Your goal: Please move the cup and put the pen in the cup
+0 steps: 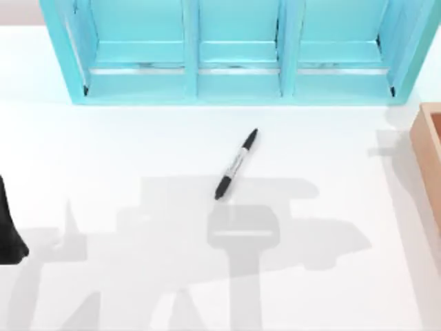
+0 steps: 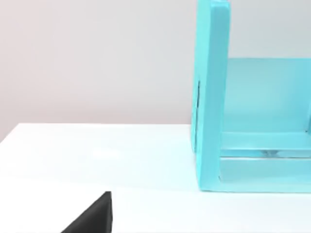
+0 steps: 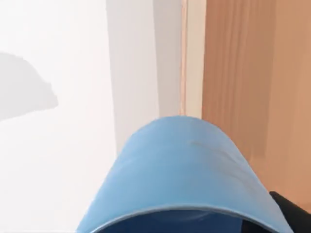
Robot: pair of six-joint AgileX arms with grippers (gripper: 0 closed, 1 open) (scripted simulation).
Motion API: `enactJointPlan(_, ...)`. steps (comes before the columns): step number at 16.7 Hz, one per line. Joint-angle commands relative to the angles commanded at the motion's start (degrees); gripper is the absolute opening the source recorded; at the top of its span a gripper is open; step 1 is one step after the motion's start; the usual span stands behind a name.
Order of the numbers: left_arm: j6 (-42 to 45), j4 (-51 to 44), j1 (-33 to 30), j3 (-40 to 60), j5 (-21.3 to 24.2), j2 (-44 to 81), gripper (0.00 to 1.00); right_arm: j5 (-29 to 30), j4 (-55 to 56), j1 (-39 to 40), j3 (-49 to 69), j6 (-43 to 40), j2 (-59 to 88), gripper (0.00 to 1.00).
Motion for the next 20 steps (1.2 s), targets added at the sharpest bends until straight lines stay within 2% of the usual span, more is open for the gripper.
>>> enactJointPlan(7,0.0,0.0,0.0,0.0,0.0,0.0,1.00,-0.3,-0.3,1.7,1.4,2.0,0.4,0.00)
enactJointPlan(15,0.0,0.0,0.0,0.0,0.0,0.0,1.00,-1.5,11.4,12.4,9.0,12.4,19.0,0.00)
enactJointPlan(20,0.0,0.0,0.0,0.0,0.0,0.0,1.00,-1.7,13.3,14.1,10.0,13.9,20.9,0.00)
